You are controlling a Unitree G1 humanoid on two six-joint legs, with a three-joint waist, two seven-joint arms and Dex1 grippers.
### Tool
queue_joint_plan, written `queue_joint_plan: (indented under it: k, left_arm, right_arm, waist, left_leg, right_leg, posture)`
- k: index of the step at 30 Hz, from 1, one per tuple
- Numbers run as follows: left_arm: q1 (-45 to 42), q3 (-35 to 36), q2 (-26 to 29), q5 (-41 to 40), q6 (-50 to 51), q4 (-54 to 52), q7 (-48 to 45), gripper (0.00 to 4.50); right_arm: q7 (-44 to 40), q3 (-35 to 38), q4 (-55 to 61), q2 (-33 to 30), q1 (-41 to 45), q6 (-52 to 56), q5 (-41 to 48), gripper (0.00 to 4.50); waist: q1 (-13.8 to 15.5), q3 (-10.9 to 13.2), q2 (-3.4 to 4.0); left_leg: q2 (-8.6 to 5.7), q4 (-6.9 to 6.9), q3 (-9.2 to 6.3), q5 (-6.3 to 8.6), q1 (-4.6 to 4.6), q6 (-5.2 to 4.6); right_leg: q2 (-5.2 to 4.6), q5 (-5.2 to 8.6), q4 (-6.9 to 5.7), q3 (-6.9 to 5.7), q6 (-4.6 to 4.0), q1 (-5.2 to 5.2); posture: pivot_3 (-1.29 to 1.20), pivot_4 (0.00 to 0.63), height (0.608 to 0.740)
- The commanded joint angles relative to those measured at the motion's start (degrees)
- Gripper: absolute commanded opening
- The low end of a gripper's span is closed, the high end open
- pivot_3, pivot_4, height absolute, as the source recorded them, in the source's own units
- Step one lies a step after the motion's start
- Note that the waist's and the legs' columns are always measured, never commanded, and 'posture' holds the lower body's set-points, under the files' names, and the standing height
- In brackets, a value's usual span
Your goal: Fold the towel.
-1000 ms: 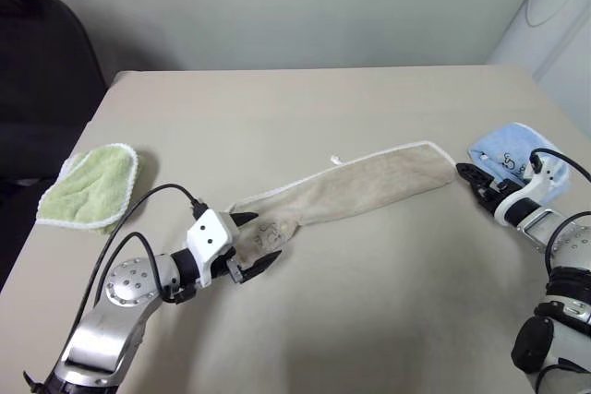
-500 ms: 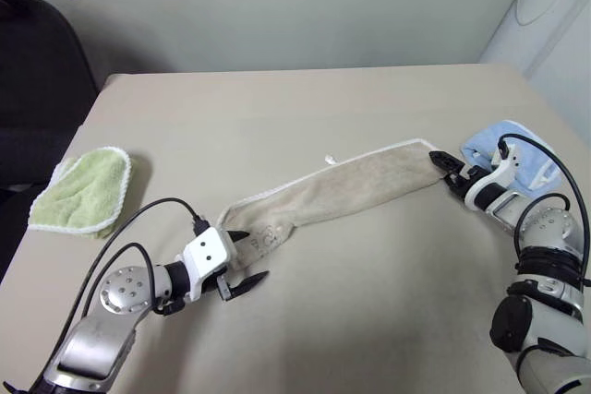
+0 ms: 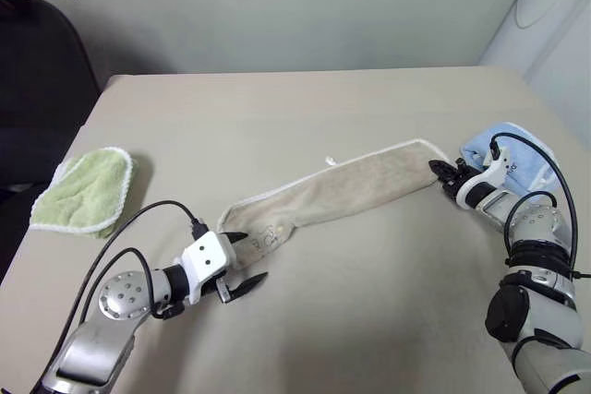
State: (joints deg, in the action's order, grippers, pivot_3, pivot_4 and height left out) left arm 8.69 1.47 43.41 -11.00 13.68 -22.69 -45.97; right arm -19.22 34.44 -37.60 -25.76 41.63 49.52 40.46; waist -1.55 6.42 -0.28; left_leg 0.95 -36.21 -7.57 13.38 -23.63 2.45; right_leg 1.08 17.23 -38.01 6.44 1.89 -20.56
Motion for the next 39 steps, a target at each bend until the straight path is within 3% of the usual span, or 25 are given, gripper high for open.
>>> queue_joint_plan:
  k: [1,10,20,23,31,39]
  left_arm:
    - [0.7,0.5,0.1,0.2,-0.4,-1.0,-0.1,4.5]
    - [-0.3,1.4,-2.7,-5.5,2.9,-4.8,-0.2,4.5]
    - [0.0,12.5,-3.9,-30.7,15.7,-14.1,-0.6,4.5]
    - [-0.8,14.2,-4.4,-32.4,16.3,-14.1,1.4,4.5]
    - [-12.6,20.0,-10.7,-37.1,17.5,-7.1,14.4,4.5]
    - [-10.6,15.2,-11.0,-33.1,16.6,-8.4,14.5,4.5]
  right_arm:
    - [1.8,2.3,-0.8,-2.5,-0.6,-2.2,-0.2,0.03]
    - [-0.8,1.4,0.5,-6.1,-1.2,-4.4,-0.7,0.03]
    - [-12.5,-13.3,8.3,-11.2,-0.1,-14.3,-11.0,0.03]
    - [-16.8,-20.3,11.5,-12.6,-0.3,-20.2,-16.7,0.03]
    - [-31.3,-40.2,31.8,-14.4,-8.6,-36.6,-29.5,0.03]
    - [-31.1,-48.4,33.6,-11.4,-11.7,-41.2,-37.9,0.03]
  waist:
    - [0.4,-0.1,-0.11]
    - [1.3,-0.1,-0.06]
    - [1.2,-0.1,-0.04]
    - [1.1,-0.1,-0.02]
    - [1.0,-0.1,-0.06]
    - [1.1,-0.1,-0.09]
  left_leg:
    - [-0.01,-0.02,-0.04,0.01,0.0,-0.01]
    - [-0.1,0.06,-0.03,0.01,-0.04,-0.02]
    - [-0.09,0.06,-0.01,0.0,-0.08,0.01]
    - [-0.08,0.06,-0.01,0.0,-0.07,0.01]
    - [-0.04,-0.02,-0.01,-0.16,-0.08,0.28]
    - [-0.04,-0.04,-0.01,-0.2,-0.08,0.34]
  right_leg:
    - [-0.01,0.0,0.01,-0.02,0.0,0.04]
    - [-0.06,0.0,0.04,-0.03,0.0,-0.01]
    - [-0.05,0.0,0.03,-0.03,0.0,-0.05]
    - [-0.04,0.0,0.02,-0.04,0.0,-0.07]
    - [-0.03,-0.01,0.07,-0.09,0.02,0.0]
    - [-0.04,-0.01,0.08,-0.07,0.04,0.0]
  posture:
    - [0.0,0.15,0.74]
    - [0.0,0.15,0.74]
    - [0.0,0.15,0.74]
    - [0.0,0.15,0.74]
    - [0.0,0.15,0.74]
    - [0.0,0.15,0.74]
